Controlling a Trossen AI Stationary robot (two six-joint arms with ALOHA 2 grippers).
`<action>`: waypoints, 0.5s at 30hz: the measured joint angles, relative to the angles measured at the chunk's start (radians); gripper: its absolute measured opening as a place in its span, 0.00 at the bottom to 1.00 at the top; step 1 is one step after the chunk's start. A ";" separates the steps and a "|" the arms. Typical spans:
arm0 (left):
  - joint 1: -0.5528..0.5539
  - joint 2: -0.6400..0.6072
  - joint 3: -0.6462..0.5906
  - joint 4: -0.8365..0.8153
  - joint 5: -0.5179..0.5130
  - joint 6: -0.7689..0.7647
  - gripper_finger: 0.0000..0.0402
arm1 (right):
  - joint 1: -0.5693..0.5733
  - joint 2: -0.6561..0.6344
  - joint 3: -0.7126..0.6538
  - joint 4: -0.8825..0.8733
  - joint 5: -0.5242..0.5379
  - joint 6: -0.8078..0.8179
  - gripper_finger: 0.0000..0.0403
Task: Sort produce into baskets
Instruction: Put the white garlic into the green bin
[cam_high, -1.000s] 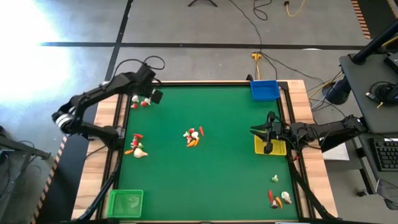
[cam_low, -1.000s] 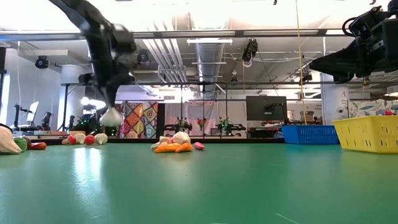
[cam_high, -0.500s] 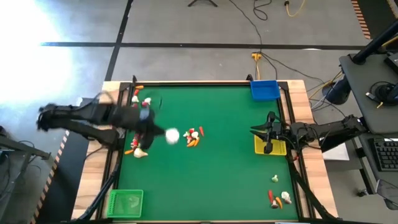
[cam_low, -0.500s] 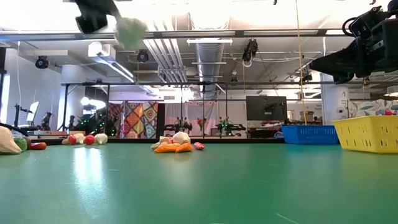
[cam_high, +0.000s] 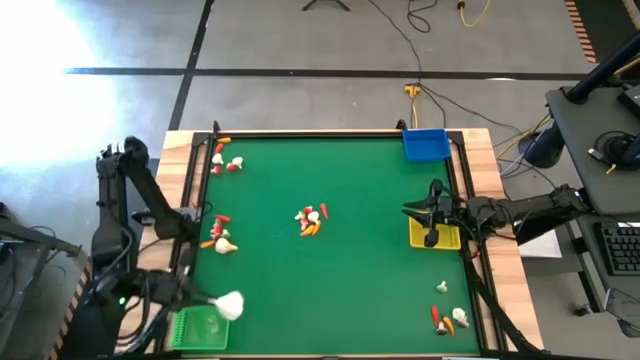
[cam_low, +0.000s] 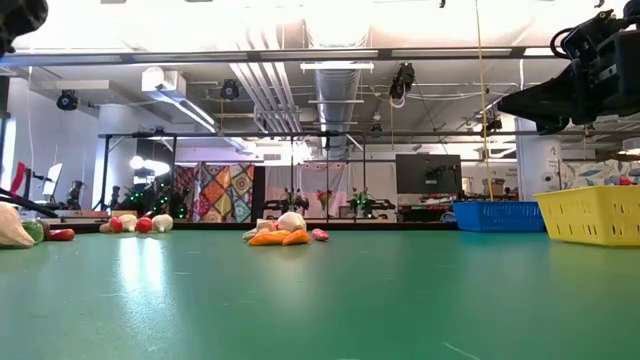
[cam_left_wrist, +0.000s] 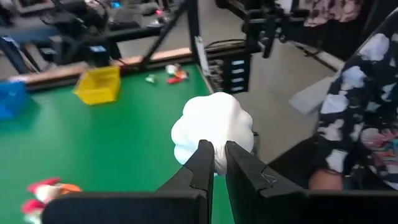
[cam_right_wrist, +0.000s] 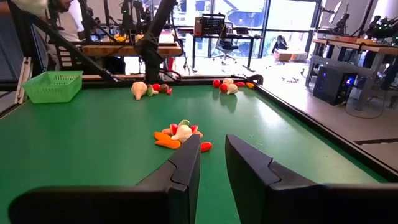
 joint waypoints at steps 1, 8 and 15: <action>-0.016 0.013 0.000 0.002 0.000 -0.029 0.02 | 0.000 0.000 0.000 0.000 0.000 0.000 0.17; -0.029 0.110 0.000 0.005 0.097 -0.225 0.02 | 0.000 0.000 0.000 0.000 0.000 0.000 0.17; -0.029 0.140 0.001 0.005 0.290 -0.454 0.02 | 0.000 0.000 0.000 0.000 0.000 0.000 0.17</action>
